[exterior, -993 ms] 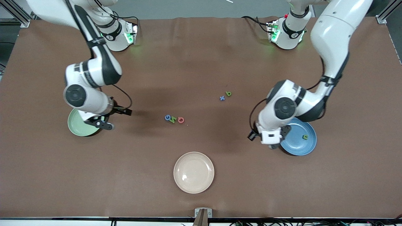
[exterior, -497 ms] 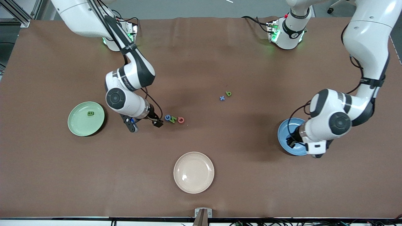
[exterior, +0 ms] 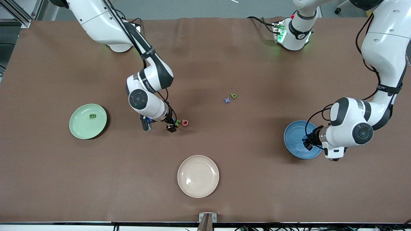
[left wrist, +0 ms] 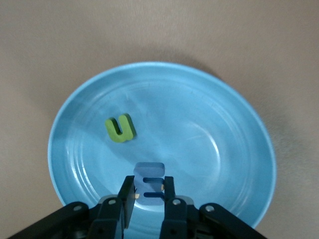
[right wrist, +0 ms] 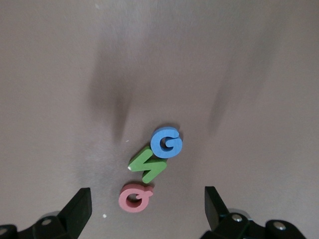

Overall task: Sort upper and lower case letters into plates
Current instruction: 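Place the m on the blue plate while the right gripper grasps the Q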

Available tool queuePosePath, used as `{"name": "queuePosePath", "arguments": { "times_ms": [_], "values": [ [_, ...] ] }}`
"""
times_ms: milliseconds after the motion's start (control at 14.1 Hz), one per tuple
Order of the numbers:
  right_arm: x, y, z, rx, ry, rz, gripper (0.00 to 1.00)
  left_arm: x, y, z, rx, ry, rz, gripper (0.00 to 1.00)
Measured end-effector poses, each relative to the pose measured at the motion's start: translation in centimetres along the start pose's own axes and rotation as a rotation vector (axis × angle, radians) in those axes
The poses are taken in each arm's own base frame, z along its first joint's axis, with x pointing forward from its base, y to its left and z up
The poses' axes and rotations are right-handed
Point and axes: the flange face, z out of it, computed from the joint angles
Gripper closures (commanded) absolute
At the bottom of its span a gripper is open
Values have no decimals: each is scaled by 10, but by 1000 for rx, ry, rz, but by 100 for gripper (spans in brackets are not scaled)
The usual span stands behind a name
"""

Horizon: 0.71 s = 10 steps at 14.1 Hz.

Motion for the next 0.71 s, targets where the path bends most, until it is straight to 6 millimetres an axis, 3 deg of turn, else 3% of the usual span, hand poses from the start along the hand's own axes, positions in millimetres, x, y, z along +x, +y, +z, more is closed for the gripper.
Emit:
{"name": "queuePosePath", "arguments": {
  "times_ms": [213,426,710],
  "values": [
    [-27,0,17,5,47,55,0,-3,2,2,1,-5,-3,0],
    [-53,-4,25,18,58,73,3,-12,10,-13,-14,5,1,0],
    [-53,-15,41,21,74,93,7,-73,33,-48,33,-20,57,1]
  ]
}}
